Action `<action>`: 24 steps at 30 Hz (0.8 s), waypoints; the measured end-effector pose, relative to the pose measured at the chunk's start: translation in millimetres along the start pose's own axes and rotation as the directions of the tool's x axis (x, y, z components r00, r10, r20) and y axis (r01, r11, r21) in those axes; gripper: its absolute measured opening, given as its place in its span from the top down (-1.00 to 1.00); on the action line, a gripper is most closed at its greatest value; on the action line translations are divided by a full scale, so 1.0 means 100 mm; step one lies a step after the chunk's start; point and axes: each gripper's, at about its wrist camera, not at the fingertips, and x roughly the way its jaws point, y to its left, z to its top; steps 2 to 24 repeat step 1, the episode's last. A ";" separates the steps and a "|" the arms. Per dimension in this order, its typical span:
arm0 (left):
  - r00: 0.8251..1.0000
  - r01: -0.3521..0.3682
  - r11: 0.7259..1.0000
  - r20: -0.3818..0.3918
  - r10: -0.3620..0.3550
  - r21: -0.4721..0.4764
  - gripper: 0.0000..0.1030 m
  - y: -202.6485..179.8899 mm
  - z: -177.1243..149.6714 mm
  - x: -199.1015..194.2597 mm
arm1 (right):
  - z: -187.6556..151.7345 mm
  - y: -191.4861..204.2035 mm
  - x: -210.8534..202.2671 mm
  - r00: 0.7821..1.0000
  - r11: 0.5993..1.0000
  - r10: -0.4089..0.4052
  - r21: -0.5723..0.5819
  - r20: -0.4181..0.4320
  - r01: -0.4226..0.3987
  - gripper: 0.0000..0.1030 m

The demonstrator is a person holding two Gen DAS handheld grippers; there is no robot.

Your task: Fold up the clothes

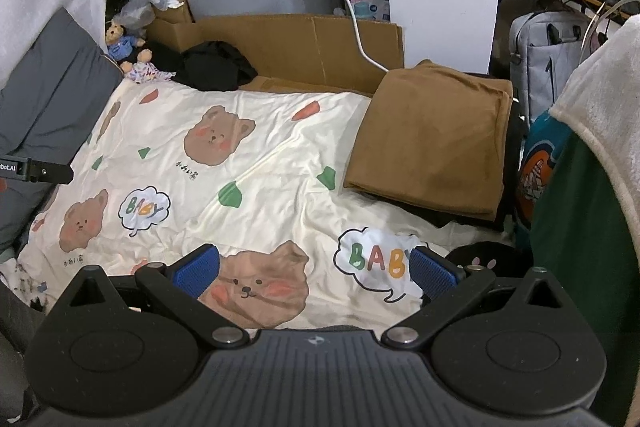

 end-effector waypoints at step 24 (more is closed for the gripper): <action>1.000 0.001 1.000 -0.002 -0.001 0.001 -0.99 -0.01 0.00 0.00 | 0.00 0.00 0.00 1.000 1.000 0.002 -0.002 -0.002 -0.002 -1.00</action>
